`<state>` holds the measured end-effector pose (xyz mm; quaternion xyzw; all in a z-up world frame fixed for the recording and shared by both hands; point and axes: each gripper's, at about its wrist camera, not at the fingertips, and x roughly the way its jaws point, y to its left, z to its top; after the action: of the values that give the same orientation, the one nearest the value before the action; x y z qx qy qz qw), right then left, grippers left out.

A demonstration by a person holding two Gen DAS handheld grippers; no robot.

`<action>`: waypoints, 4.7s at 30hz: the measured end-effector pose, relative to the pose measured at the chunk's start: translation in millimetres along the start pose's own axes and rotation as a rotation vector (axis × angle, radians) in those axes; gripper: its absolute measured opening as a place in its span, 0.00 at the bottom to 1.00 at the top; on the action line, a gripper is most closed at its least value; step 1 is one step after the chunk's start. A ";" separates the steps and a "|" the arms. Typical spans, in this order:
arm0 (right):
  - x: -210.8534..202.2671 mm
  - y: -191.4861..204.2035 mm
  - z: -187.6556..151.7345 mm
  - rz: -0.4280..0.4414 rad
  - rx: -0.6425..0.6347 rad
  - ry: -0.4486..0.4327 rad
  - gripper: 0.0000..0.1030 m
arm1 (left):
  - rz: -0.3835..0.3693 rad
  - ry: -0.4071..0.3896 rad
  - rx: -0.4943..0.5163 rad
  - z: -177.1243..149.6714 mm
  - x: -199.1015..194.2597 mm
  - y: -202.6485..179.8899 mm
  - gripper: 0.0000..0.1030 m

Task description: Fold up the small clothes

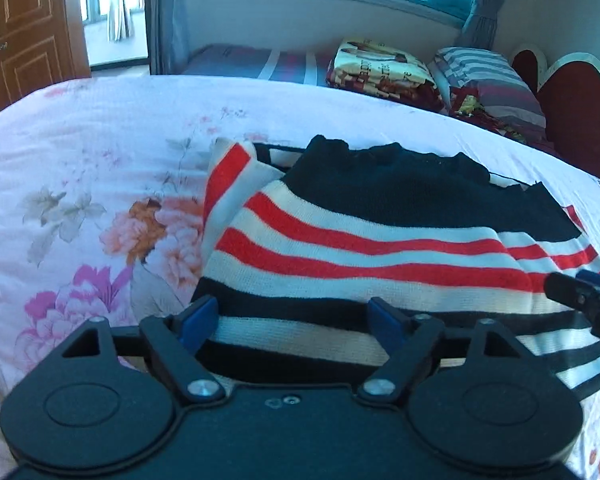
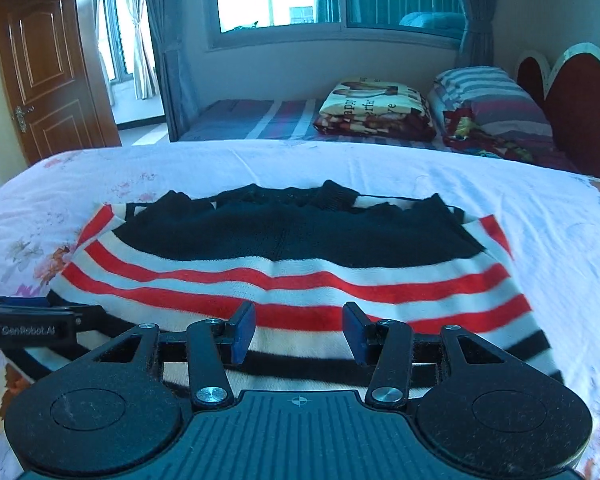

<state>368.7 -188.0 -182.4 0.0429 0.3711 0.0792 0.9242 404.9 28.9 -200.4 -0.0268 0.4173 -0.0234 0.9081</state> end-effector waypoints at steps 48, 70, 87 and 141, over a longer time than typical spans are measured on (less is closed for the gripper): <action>11.4 3.8 -9.5 -0.036 -0.060 -0.068 0.46 | -0.220 -0.044 -0.691 -28.7 18.1 58.9 0.47; -13.9 -58.3 -27.3 -0.074 0.049 -0.116 0.46 | -0.398 -0.255 -0.063 42.4 -38.7 -105.8 0.22; -102.4 -185.6 -55.0 -0.082 0.320 -0.060 0.46 | -0.579 -0.020 0.208 7.6 -25.2 -222.3 0.76; -79.8 -219.4 -73.6 0.131 0.432 0.094 0.25 | -0.264 -0.016 0.104 -10.4 19.9 -150.1 0.92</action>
<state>286.0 -416.5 -211.6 0.2599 0.4186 0.0596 0.8681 407.0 -122.4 -212.0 -0.0346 0.4014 -0.1640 0.9004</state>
